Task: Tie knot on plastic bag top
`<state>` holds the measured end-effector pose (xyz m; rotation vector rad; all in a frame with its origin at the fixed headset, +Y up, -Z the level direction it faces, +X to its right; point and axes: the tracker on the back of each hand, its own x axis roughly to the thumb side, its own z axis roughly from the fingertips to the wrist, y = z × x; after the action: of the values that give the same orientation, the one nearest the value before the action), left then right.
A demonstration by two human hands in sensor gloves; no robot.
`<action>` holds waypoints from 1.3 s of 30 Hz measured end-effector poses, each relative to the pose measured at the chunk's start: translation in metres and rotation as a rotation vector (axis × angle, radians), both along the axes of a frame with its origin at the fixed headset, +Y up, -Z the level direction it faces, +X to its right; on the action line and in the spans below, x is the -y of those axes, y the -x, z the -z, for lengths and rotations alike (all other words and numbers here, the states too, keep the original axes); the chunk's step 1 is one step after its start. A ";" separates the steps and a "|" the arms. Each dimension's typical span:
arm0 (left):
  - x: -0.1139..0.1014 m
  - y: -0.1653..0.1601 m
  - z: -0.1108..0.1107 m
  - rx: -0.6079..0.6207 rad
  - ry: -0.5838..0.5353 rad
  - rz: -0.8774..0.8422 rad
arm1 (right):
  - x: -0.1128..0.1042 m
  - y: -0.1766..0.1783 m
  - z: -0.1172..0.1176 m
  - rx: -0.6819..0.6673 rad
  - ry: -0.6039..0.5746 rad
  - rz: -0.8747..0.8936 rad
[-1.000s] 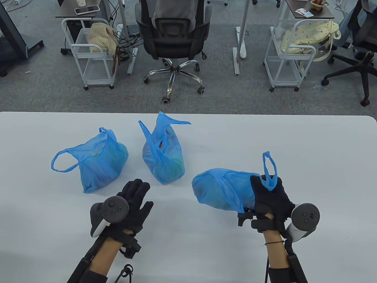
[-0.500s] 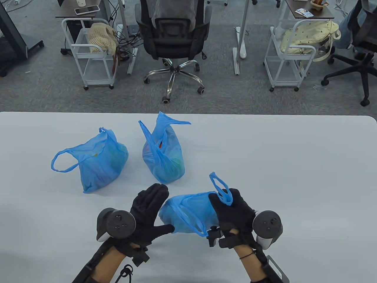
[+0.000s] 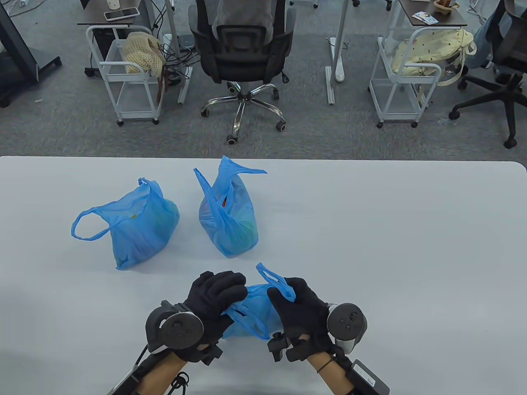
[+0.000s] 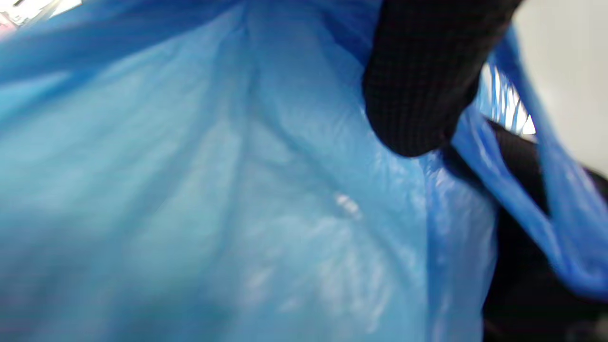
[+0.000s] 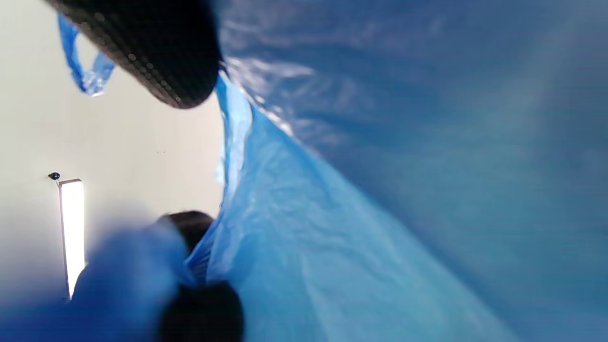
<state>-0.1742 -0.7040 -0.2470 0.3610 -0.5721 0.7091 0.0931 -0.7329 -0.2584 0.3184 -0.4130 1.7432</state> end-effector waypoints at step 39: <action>0.049 0.006 0.027 0.516 0.835 -0.993 | -0.011 0.014 0.009 -0.432 0.099 0.060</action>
<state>-0.1798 -0.7534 -0.2744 -0.3869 -0.5025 1.9432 0.0788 -0.7219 -0.2678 0.5898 -0.0233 1.5766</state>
